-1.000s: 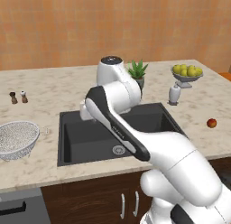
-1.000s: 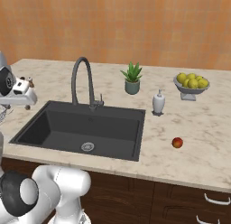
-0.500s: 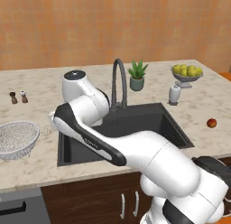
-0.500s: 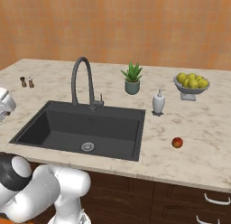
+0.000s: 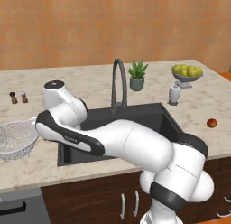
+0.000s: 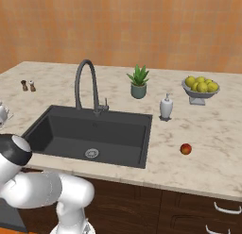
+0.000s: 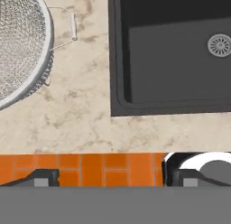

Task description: Put the colander in the sink, put the apple in the colander, and turn on the sink faucet and pour water over the colander.

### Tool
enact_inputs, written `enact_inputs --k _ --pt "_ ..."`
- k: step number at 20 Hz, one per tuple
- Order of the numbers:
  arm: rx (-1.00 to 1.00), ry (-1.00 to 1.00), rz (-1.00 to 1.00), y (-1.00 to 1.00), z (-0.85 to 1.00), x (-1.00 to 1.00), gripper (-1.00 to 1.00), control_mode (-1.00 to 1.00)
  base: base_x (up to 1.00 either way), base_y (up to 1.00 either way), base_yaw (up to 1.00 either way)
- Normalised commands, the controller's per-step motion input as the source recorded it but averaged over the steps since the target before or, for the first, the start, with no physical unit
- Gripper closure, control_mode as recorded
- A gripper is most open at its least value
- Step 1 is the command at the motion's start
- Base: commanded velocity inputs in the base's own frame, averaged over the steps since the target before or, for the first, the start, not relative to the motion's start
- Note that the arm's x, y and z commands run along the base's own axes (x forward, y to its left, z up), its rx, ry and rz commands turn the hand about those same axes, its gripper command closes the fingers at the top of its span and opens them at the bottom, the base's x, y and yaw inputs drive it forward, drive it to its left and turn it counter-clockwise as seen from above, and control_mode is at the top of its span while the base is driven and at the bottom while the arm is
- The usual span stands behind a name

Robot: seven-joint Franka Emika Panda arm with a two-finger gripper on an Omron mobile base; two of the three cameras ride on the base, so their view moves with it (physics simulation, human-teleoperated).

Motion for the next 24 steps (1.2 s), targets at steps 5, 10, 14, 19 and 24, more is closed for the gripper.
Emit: enact_inputs --k 5,10,14,19,24 --pt "0.02 0.09 -0.1 0.67 -0.32 0.39 -1.0 -1.0 0.0 0.0 0.0" --pt "0.0 0.12 -0.12 0.6 -0.22 0.42 -1.0 -1.0 0.0 0.0 0.0" --pt "0.0 0.1 -0.13 0.45 -0.18 0.43 -1.0 -1.0 0.0 0.0 0.0" --pt "0.0 0.09 -0.12 0.39 -0.2 0.41 -1.0 -1.0 0.0 0.0 0.0" --pt "0.0 0.06 -0.07 0.36 -0.06 0.38 -1.0 -1.0 0.0 0.0 0.0"
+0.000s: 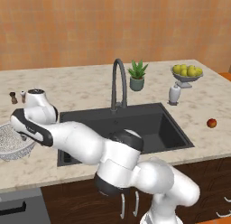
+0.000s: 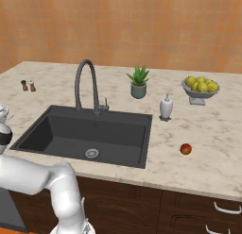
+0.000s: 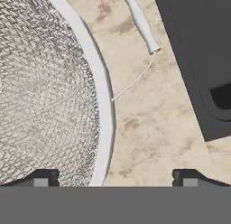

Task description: Put the colander in the sink, put the apple in the colander, and turn on the sink faucet and pour water over the colander.

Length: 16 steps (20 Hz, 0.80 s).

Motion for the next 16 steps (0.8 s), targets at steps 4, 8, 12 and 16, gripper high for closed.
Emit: enact_inputs --k 4,8,12,16 --pt "-0.04 0.01 -0.02 0.24 -0.18 0.22 -1.0 -1.0 0.0 0.0 0.0" --pt "-0.1 0.0 0.0 0.2 -0.29 0.14 -1.0 -1.0 0.0 0.0 0.0" --pt "-0.1 -0.01 0.0 0.05 -0.37 0.01 -1.0 -1.0 0.0 0.0 0.0" --pt "-0.02 -0.06 -0.03 0.0 -0.39 -0.17 1.0 -1.0 0.0 0.0 0.0"
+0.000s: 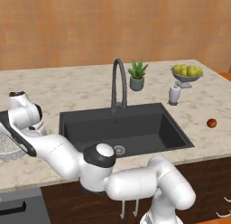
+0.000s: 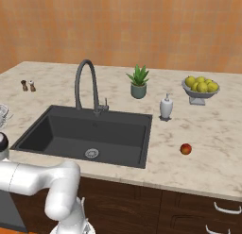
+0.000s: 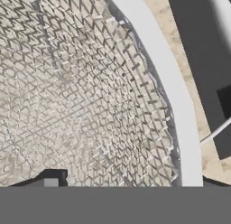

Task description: Put the colander in the sink, put the apple in the colander, and turn on the sink faucet and pour water over the colander.

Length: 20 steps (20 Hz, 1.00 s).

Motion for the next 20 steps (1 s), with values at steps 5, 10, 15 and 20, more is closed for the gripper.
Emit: enact_inputs --k 5,10,15,20 --pt "0.03 -0.15 -0.14 -0.32 -0.2 -0.38 1.0 -1.0 0.0 0.0 0.0" --pt "0.17 -0.13 -0.39 -0.76 -0.01 -0.44 1.0 -1.0 0.0 0.0 0.0" --pt "0.18 -0.1 -0.49 -0.76 0.0 -0.21 1.0 -1.0 0.0 0.0 0.0" --pt "0.07 -0.05 -0.42 -0.97 0.0 -0.26 1.0 -1.0 0.0 0.0 0.0"
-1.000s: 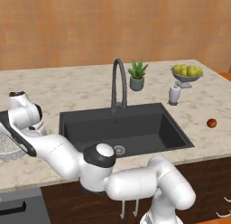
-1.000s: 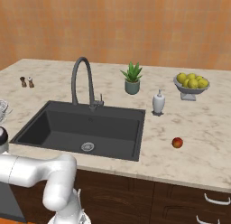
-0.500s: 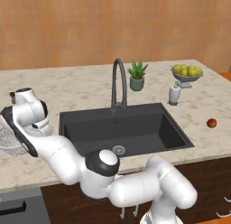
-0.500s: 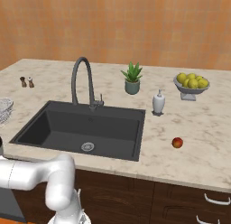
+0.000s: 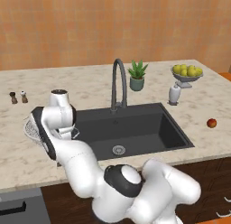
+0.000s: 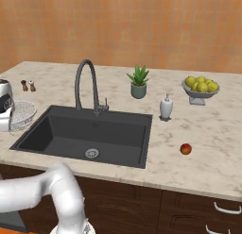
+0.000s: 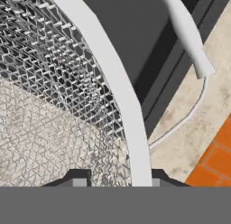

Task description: Put the colander in the sink, put the apple in the colander, and turn on the sink faucet and pour water over the colander.

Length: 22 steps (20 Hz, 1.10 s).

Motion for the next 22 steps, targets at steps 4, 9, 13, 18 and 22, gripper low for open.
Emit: enact_inputs --k 4,9,13,18,22 --pt "0.02 0.0 -0.26 -0.88 0.12 -0.02 1.0 -1.0 0.0 0.0 0.0" --pt "0.01 0.02 -0.14 -0.76 0.02 0.0 1.0 -1.0 0.0 0.0 0.0" --pt "0.0 0.07 -0.01 -0.76 0.0 0.0 1.0 -1.0 0.0 0.0 0.0" --pt "0.0 0.06 0.0 -0.75 0.0 0.0 1.0 -1.0 0.0 0.0 0.0" --pt "0.0 0.01 0.02 -0.66 0.0 0.0 1.0 -1.0 0.0 0.0 0.0"
